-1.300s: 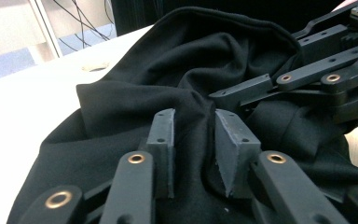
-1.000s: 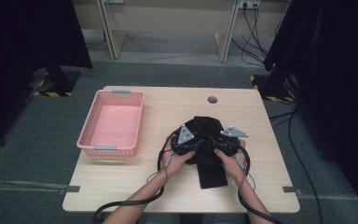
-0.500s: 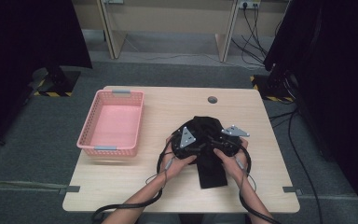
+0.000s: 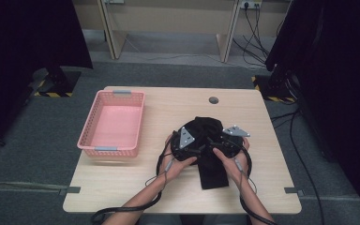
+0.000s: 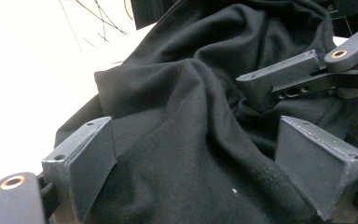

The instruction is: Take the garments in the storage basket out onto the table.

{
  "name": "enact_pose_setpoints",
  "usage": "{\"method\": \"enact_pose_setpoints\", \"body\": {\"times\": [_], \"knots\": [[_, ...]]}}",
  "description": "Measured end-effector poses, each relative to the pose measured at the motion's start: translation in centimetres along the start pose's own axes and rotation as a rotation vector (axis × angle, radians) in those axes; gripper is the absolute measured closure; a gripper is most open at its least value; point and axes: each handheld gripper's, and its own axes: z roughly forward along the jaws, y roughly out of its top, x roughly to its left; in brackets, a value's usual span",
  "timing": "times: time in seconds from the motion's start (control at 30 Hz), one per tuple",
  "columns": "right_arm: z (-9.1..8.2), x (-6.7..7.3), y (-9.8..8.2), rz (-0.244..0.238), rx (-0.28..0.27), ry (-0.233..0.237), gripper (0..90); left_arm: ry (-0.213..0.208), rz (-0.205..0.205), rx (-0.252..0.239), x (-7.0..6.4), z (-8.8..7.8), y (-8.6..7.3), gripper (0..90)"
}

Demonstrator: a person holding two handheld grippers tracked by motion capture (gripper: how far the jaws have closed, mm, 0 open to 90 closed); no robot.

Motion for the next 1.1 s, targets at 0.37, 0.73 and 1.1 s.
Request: {"method": "enact_pose_setpoints", "body": {"times": [0.37, 0.73, 1.1], "knots": [[-0.6, 0.3, 0.3, 0.006, 0.002, 0.007, 9.1, -0.023, 0.009, -0.007, -0.5, -0.6, 0.5, 10.5], [-1.7, 0.1, 0.5, -0.005, 0.004, 0.015, 7.9, -0.024, 0.029, -0.019, -0.4, -2.1, 0.8, 10.9], [-2.4, -0.2, 0.1, 0.002, -0.012, 0.039, 7.0, -0.011, 0.027, -0.030, 0.3, -3.6, 0.7, 11.0]]}}
